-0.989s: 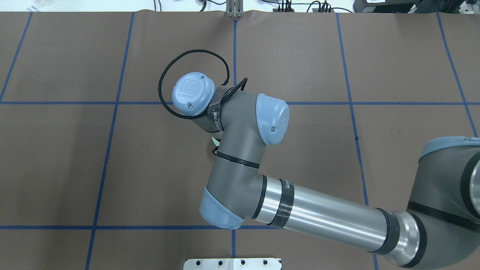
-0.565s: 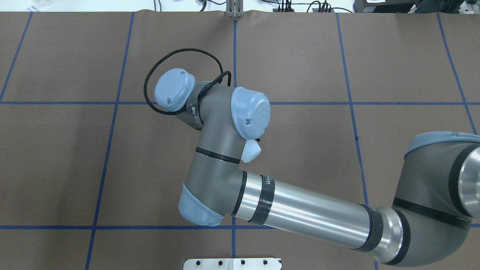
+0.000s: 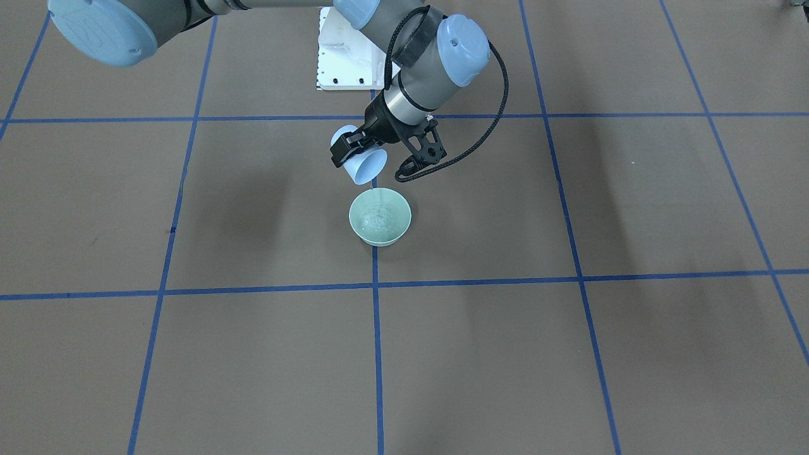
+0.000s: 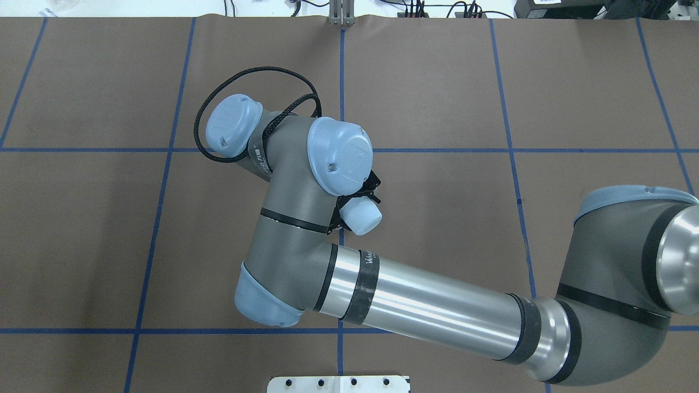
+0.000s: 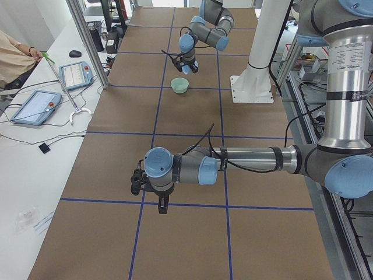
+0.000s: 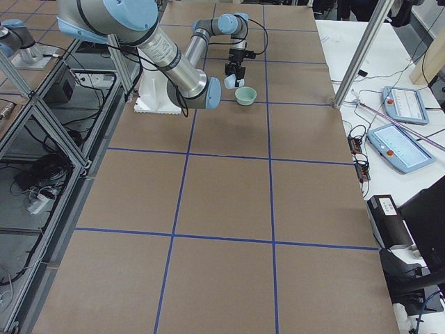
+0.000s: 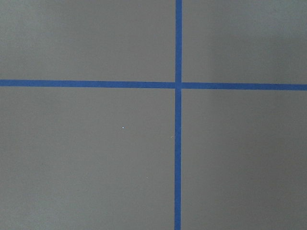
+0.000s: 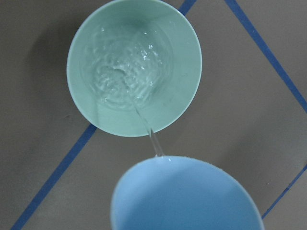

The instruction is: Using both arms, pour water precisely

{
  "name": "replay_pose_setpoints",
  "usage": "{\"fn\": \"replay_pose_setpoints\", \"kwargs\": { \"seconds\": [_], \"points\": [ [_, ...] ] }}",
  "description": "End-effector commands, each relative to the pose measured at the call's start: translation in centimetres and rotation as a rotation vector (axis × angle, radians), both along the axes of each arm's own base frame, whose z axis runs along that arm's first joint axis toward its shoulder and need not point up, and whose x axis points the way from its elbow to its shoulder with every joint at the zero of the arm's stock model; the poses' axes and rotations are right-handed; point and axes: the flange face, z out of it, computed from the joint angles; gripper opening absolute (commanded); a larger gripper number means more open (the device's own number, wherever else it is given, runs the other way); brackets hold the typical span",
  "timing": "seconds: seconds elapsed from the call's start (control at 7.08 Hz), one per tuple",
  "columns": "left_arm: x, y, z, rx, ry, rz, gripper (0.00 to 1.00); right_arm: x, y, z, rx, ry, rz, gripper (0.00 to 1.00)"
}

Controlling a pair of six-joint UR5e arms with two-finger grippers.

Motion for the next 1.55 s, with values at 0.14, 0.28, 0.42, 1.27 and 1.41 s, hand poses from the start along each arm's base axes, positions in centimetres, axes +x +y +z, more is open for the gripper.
{"fn": "replay_pose_setpoints", "kwargs": {
  "seconds": [0.14, 0.28, 0.42, 1.27, 1.41],
  "points": [
    [0.0, 0.0, 0.1, -0.003, 0.002, 0.000, 1.00, 0.0, -0.5, -1.1, 0.016, -0.005, 0.007, 0.00],
    [0.0, 0.2, 0.1, 0.000, 0.002, 0.001, 1.00, 0.2, -1.0, -2.0, 0.029, -0.047, 0.038, 0.00],
    [0.0, 0.1, 0.0, 0.006, 0.002, 0.001, 1.00, 0.2, -1.8, -2.5, 0.056, -0.115, 0.064, 0.00],
    [0.0, -0.3, -0.7, 0.024, 0.003, 0.000, 1.00, 9.7, -1.3, 2.3, 0.235, -0.580, 0.340, 0.00],
    [0.0, -0.3, -0.8, 0.026, 0.003, 0.000, 1.00, 12.0, -0.5, 2.5, 0.263, -0.618, 0.398, 0.00]
  ]
}}
